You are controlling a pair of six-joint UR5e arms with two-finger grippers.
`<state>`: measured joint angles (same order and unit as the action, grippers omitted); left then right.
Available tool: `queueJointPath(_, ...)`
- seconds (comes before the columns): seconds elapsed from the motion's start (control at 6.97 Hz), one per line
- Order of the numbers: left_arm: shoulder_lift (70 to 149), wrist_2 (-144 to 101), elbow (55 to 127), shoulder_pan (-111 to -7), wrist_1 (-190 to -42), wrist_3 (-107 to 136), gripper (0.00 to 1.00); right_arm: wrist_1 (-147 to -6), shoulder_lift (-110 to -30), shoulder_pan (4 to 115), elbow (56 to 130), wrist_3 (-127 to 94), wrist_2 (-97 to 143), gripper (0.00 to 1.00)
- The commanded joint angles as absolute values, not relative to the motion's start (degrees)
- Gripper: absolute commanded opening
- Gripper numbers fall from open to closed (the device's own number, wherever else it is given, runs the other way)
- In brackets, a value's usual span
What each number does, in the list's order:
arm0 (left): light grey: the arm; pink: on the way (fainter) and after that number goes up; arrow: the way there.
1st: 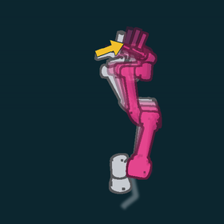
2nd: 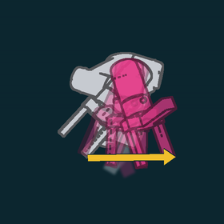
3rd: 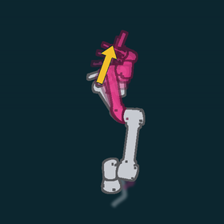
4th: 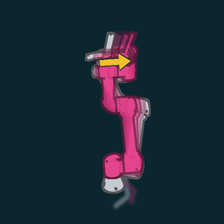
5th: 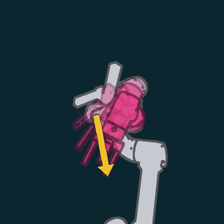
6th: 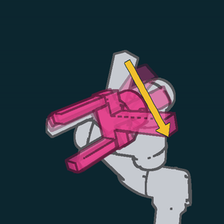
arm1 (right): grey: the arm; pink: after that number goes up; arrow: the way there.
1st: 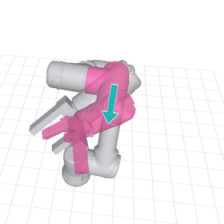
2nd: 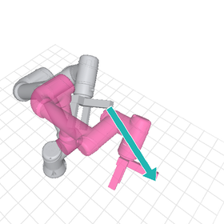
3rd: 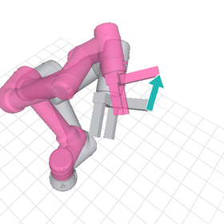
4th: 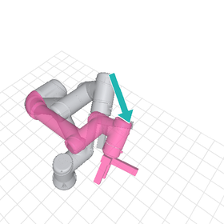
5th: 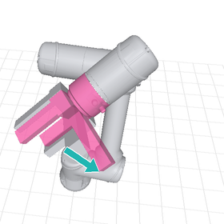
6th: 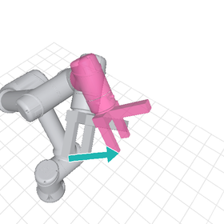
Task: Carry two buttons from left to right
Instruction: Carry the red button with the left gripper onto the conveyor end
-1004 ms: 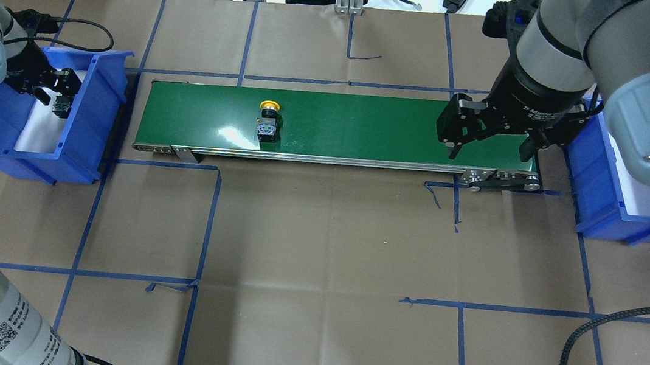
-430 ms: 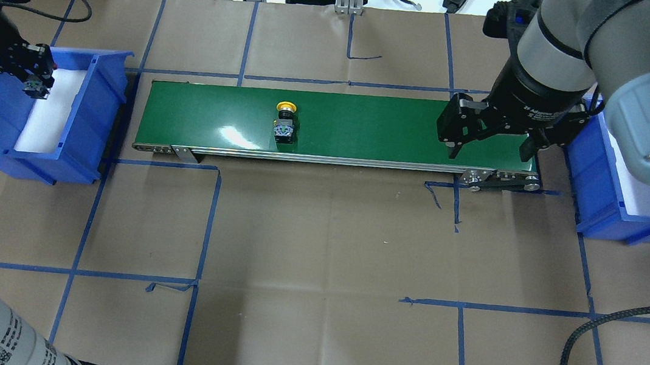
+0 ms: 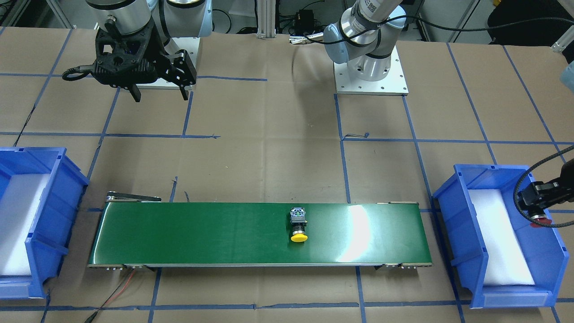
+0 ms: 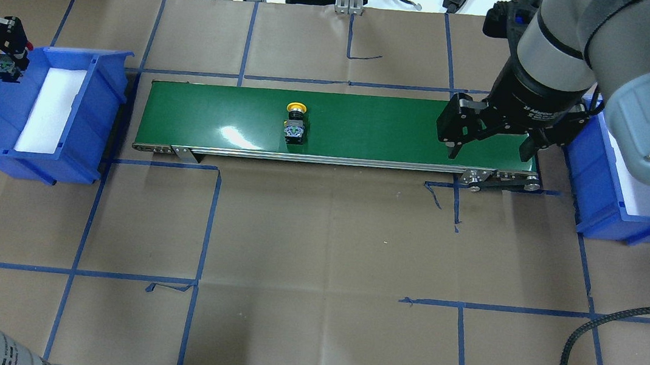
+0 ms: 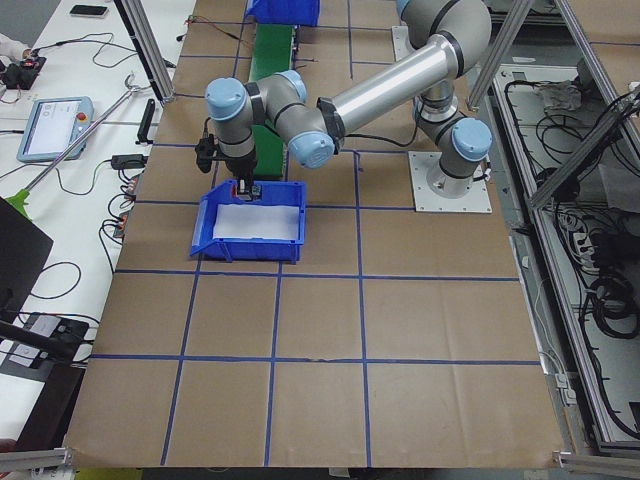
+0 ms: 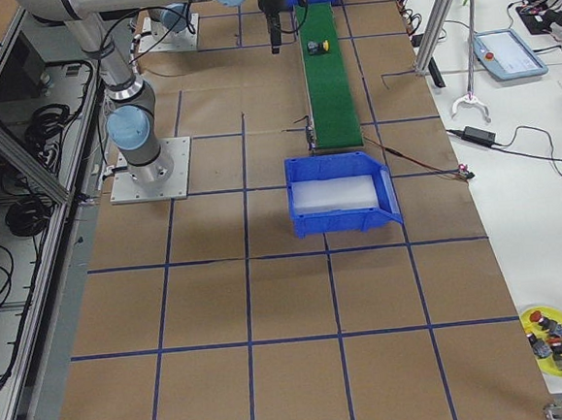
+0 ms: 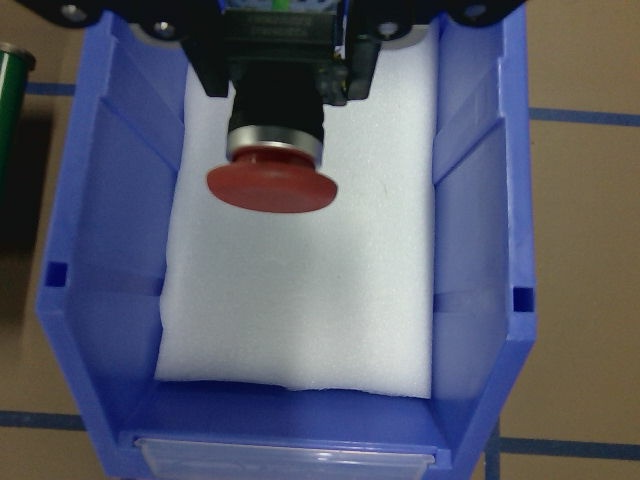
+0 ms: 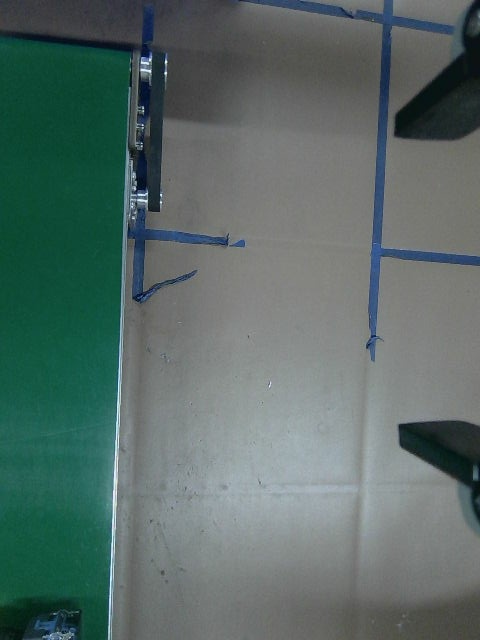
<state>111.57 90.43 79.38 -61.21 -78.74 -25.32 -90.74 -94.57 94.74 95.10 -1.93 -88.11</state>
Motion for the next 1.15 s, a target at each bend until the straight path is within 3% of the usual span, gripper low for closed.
queueJointPath(0.0,111.01,90.61,79.37,-67.02,-78.75,-18.94,0.05,-90.79,-94.57,94.75,95.18,-1.93,-87.98,1.00)
queueJointPath(1.0,111.96,90.35,81.12,-81.80,-78.40,-5.83,0.05,-90.70,-94.57,94.83,96.06,-1.93,-87.98,1.00)
